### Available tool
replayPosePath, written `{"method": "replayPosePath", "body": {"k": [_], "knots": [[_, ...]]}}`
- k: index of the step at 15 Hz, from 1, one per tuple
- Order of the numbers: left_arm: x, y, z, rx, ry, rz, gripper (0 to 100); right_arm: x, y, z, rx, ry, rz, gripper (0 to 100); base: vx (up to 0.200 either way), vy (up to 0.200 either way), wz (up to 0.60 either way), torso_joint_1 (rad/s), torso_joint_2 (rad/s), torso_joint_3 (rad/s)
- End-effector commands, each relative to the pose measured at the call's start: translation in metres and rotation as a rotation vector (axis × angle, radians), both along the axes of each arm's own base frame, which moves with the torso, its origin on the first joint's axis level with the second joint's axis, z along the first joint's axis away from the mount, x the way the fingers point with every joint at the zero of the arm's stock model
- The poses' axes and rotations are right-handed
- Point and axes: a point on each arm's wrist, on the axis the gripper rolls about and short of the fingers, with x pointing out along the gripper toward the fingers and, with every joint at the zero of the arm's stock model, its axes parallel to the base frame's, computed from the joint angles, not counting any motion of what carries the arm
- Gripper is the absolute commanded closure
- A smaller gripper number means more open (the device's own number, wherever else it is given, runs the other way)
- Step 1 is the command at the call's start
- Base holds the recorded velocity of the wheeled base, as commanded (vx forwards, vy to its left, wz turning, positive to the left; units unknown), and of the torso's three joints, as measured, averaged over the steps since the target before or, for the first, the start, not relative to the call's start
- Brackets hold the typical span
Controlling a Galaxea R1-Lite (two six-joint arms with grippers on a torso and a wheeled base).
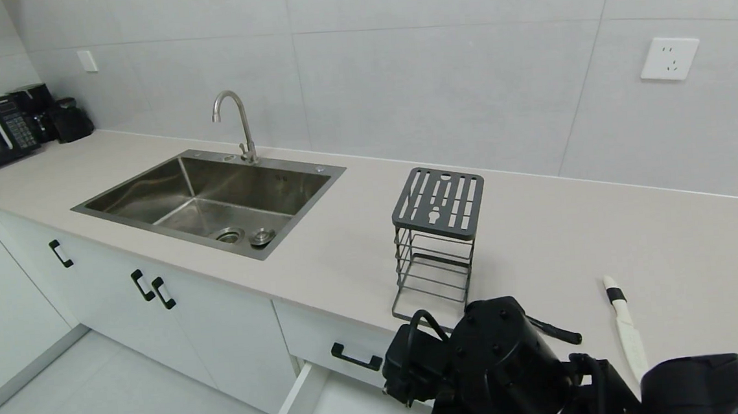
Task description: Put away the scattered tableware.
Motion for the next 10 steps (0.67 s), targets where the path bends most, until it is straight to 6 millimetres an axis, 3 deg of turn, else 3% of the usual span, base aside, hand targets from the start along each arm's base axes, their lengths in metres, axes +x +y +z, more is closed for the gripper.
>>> {"method": "replayPosePath", "body": {"k": [1,8,10], "knots": [[0.000,0.000,0.000,0.000,0.000,0.000,0,0.000,-0.008,-0.006,-0.018,0.031,-0.024,0,0.000,0.000,0.00,0.000,0.00,0.000],[0.000,0.000,0.000,0.000,0.000,0.000,0,0.005,-0.027,-0.014,-0.061,0.041,-0.152,0,0.000,0.000,0.00,0.000,0.00,0.000],[0.000,0.000,0.000,0.000,0.000,0.000,0,0.010,-0.027,-0.012,-0.061,-0.032,-0.163,0,0.000,0.000,0.00,0.000,0.00,0.000]]}}
